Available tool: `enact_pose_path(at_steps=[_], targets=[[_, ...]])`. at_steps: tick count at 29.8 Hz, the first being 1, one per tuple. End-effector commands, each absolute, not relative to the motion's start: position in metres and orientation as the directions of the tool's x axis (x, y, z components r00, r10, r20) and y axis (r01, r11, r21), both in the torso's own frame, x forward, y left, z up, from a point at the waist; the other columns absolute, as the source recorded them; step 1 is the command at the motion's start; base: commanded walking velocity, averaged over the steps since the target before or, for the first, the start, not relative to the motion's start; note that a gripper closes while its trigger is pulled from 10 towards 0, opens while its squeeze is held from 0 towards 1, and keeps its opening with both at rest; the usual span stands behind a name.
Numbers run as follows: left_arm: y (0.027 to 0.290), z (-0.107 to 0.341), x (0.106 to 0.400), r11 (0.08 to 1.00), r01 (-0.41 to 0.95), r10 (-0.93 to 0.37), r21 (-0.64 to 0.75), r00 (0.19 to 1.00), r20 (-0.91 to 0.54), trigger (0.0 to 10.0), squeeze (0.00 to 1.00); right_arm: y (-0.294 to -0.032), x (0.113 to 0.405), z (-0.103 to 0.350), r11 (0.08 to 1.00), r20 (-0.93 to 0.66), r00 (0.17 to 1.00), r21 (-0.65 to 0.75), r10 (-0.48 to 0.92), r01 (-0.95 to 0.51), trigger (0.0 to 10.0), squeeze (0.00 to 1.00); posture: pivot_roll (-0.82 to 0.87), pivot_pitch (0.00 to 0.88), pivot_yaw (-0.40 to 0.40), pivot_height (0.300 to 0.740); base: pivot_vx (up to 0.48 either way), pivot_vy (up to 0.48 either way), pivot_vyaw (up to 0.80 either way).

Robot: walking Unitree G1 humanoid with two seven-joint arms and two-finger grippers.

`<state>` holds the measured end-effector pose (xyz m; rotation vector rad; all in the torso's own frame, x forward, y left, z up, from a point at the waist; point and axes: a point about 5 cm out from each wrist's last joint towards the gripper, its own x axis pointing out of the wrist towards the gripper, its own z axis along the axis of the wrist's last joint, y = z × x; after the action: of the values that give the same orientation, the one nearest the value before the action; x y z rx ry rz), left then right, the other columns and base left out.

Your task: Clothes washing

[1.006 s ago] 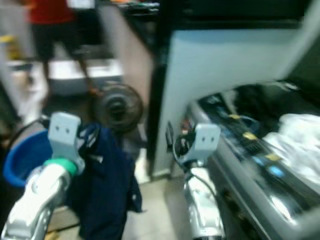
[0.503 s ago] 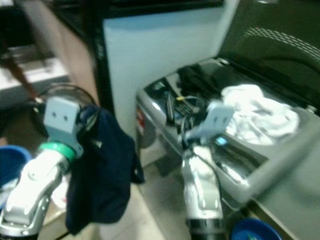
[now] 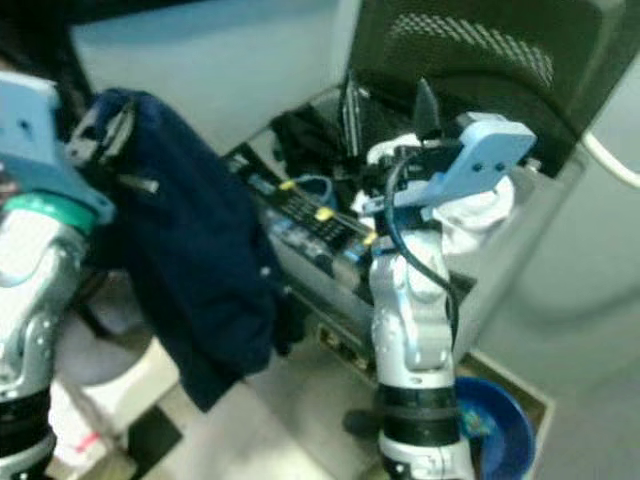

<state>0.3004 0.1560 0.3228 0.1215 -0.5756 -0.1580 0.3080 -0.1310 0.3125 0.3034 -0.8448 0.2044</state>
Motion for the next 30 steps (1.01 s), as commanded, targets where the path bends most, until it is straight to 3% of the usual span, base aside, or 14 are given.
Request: enact_pose_path(at_steps=[1, 22, 26, 30], targets=[[0.156, 0.327, 0.297, 0.980, 0.109, -0.183, 0.164, 0.813, 0.553, 10.0, 0.00, -0.130, 0.306, 0.314, 0.932, 0.764, 0.642, 0.189, 0.058, -0.309, 10.0, 0.00, 0.06, 0.015, 0.044, 0.728, 0.000, 0.000, -0.80], [0.157, 0.323, 0.301, 0.984, 0.111, -0.167, 0.138, 0.837, 0.520, 10.0, 0.00, -0.134, 0.313, 0.300, 0.937, 0.706, 0.706, 0.211, 0.051, -0.279, 10.0, 0.00, 0.05, 0.017, 0.040, 0.728, 0.000, 0.000, -0.80], [0.157, 0.322, 0.301, 0.985, 0.110, -0.163, 0.133, 0.842, 0.515, 10.0, 0.00, -0.136, 0.314, 0.298, 0.938, 0.697, 0.716, 0.222, 0.038, -0.266, 10.0, 0.00, 0.05, 0.018, 0.040, 0.728, 0.000, 0.439, -0.80], [0.157, 0.322, 0.301, 0.985, 0.110, -0.162, 0.130, 0.842, 0.515, 10.0, 0.00, -0.137, 0.316, 0.295, 0.943, 0.685, 0.728, 0.224, 0.028, -0.247, 10.0, 0.00, 0.05, 0.019, 0.040, 0.728, 0.000, 0.480, 0.00]])
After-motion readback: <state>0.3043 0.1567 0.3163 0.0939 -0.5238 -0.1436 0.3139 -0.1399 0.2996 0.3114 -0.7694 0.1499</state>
